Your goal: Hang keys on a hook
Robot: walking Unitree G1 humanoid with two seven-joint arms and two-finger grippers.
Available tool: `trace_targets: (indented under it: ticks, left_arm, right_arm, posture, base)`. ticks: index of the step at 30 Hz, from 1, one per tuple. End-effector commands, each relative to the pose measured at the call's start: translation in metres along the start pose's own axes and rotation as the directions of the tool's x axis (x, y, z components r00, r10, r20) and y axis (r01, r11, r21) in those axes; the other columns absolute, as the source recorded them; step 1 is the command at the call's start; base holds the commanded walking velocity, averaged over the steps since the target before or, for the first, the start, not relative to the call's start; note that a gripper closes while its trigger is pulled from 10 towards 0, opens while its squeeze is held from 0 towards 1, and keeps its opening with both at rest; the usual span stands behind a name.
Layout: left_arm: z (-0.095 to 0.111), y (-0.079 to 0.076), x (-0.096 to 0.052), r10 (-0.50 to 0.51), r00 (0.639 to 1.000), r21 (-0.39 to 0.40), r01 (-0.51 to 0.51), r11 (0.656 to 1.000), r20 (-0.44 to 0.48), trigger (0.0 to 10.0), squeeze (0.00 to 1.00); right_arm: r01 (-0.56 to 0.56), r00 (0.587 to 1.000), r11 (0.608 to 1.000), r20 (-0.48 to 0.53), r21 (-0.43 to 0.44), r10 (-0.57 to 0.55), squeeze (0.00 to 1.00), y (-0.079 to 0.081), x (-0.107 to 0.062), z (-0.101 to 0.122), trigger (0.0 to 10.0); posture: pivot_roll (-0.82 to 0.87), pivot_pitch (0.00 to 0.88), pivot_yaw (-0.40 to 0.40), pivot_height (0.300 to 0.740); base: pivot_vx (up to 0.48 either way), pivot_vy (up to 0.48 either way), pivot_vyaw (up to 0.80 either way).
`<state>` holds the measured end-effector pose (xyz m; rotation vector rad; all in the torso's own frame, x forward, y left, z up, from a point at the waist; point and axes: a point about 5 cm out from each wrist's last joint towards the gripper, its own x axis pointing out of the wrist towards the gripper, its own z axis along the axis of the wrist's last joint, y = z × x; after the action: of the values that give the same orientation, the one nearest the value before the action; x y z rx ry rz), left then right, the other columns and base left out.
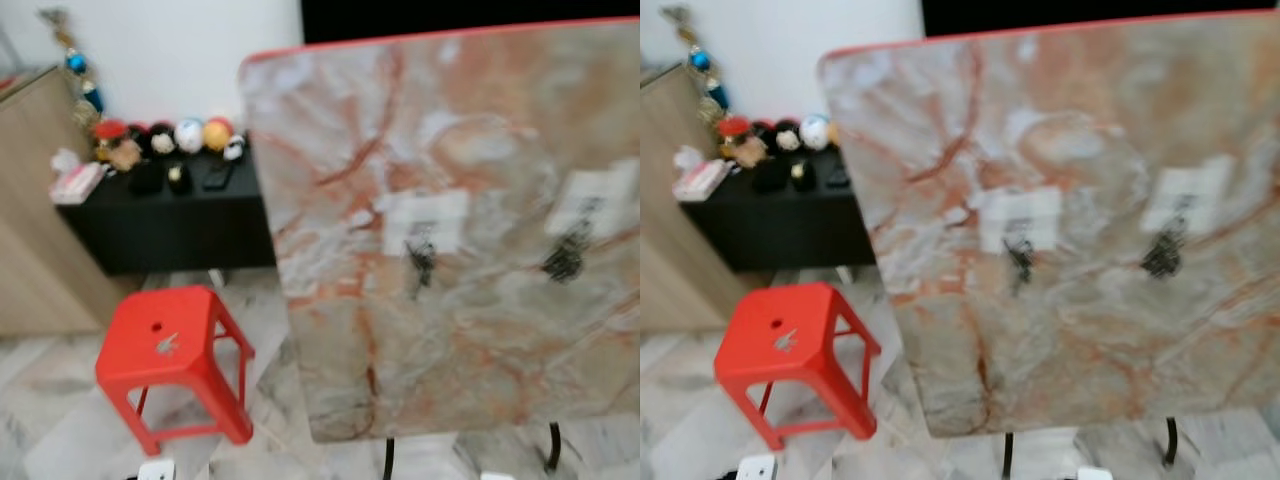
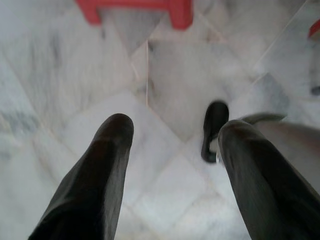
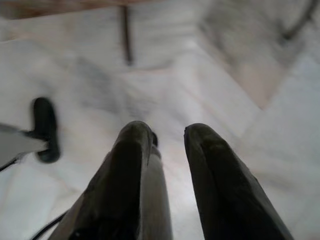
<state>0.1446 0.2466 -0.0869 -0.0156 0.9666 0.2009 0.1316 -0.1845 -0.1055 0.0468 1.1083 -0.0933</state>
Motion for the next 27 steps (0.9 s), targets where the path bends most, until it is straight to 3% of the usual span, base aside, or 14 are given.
trace_targets:
  ticks: [1,9,19,24,27]
  left_arm:
    - [-0.003,-0.003,0.0,-0.007,1.0,0.009,0.007,1.0,-0.019,10.0,0.0]
    - [-0.003,-0.003,0.0,-0.009,1.0,0.006,0.009,1.0,-0.02,10.0,0.0]
    - [-0.001,-0.004,0.001,-0.004,1.0,-0.019,0.003,1.0,-0.019,10.0,0.0]
    - [-0.001,-0.004,0.001,-0.007,1.0,-0.02,0.007,1.0,-0.018,10.0,0.0]
    - [0.0,-0.004,0.001,-0.007,1.0,-0.02,0.007,1.0,-0.019,10.0,0.0]
  right_arm:
    - [0.011,1.0,1.0,-0.008,-0.01,-0.011,0.0,-0.003,0.0,-0.002,10.0]
    - [0.013,1.0,0.999,0.014,0.034,-0.014,0.0,-0.003,0.001,0.007,10.0]
    - [0.059,0.998,0.996,0.023,0.063,-0.061,0.0,-0.04,-0.004,0.007,10.0]
    - [0.078,0.997,0.994,0.021,0.074,-0.08,0.0,-0.042,-0.004,0.005,10.0]
    - [0.071,0.997,0.995,0.016,0.073,-0.073,0.0,-0.035,-0.004,0.002,10.0]
  posture:
    - [-0.01,0.0,0.029,0.74]
    - [0.0,0.0,0.019,0.74]
    - [0.0,0.0,0.016,0.74]
    - [0.0,0.0,0.013,0.74]
    - [0.0,0.0,0.014,0.74]
  base:
    - [0.0,0.0,0.8]
    - [0.0,0.0,0.6]
    - [0.0,0.11,0.0]
    - [0.0,0.283,0.0]
    - [0.0,0.299,0.0]
